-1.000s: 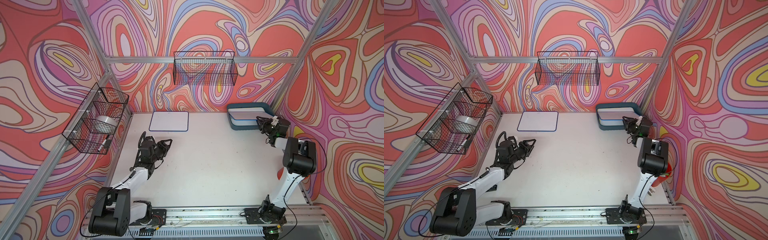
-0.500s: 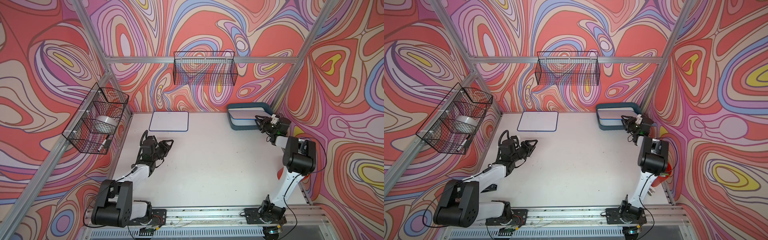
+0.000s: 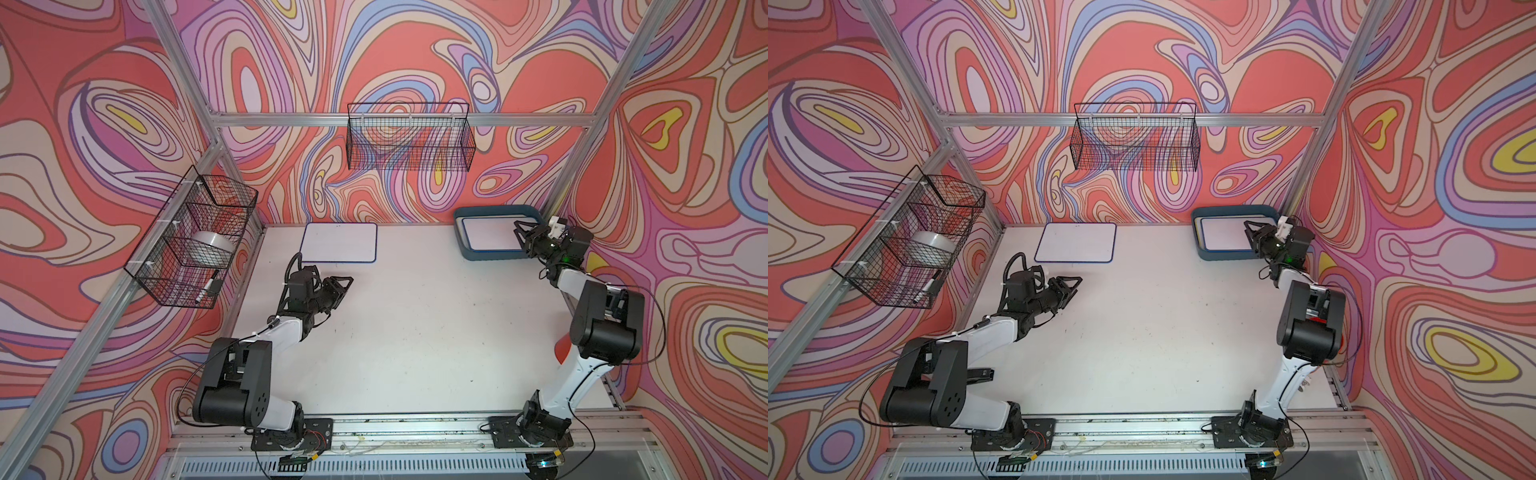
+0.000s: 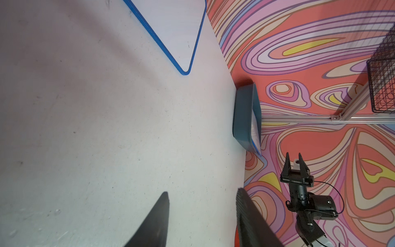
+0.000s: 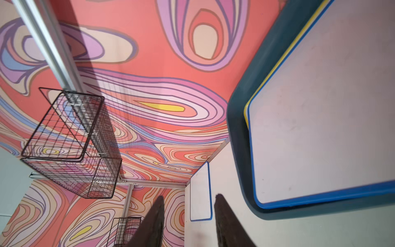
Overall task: Put the whiteboard into the storage box
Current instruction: Place the whiteboard in the storage box, then move the whiteboard to the center of the board.
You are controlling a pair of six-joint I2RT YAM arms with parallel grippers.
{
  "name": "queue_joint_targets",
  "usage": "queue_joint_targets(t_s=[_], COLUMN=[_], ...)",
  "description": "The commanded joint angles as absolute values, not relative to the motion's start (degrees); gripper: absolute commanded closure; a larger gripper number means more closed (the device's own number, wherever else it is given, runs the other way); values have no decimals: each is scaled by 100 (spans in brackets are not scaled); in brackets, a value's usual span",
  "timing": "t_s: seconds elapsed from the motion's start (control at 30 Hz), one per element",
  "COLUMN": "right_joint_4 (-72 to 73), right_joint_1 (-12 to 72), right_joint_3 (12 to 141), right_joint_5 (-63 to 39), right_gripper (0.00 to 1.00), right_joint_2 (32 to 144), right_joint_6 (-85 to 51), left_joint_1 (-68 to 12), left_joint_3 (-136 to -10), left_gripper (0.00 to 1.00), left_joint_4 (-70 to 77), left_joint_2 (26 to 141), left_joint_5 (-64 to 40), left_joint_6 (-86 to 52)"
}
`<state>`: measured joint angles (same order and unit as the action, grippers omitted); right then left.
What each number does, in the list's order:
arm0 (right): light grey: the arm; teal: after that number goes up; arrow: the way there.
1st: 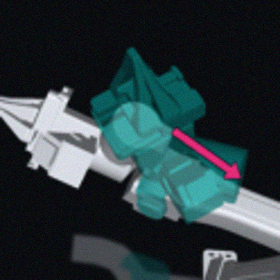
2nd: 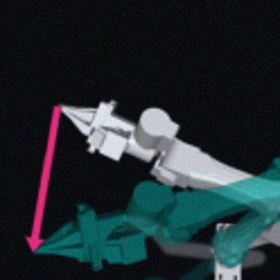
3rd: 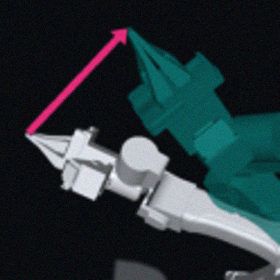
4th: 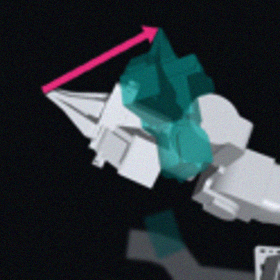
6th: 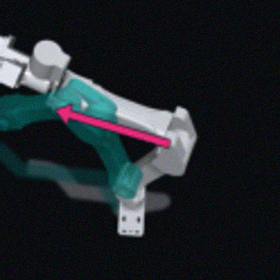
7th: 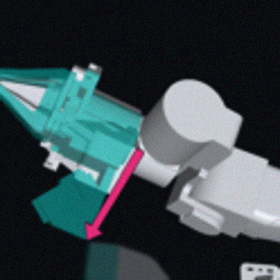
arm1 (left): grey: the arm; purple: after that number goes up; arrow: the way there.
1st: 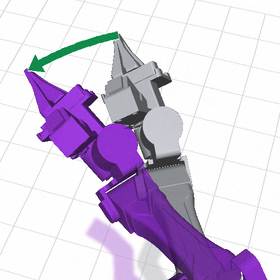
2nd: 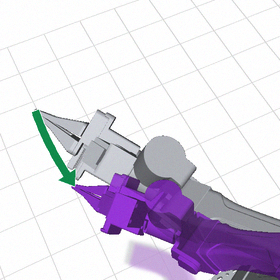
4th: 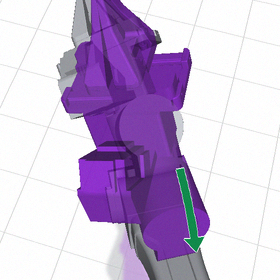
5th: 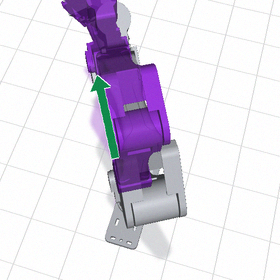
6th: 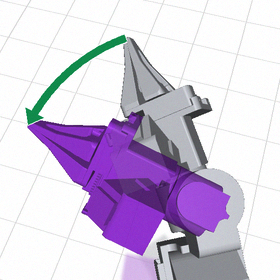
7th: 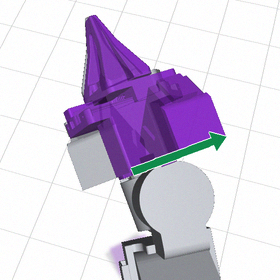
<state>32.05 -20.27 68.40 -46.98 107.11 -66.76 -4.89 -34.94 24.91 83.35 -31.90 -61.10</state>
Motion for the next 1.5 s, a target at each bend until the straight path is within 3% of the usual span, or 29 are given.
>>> queue_joint_targets(t_s=[0.0,0.37,0.8,1.03,1.47], right_joint_4=[2971,2127,750,414,155], right_joint_1=[-2028,-1483,221,900,1121], right_joint_3=[6656,6371,6507,6742,6759], right_joint_5=[-4719,-4855,-4482,-4276,-4250], right_gripper=[59,59,59,59,58], right_joint_2=[10430,10218,10523,10962,11298], right_joint_6=[-6388,-5652,-3916,-3472,-3298], left_joint_1=[-486,-483,-964,-1445,-1608], left_joint_3=[-3664,-4471,-6298,-7404,-9459], left_gripper=[53,53,55,57,58], left_joint_4=[2283,1084,-633,-1248,-1784], left_joint_2=[8323,8524,9641,10456,12384], left_joint_5=[-3290,-3060,-2409,-1255,-1473], left_joint_6=[-5903,-5037,-3731,-2771,-2123])
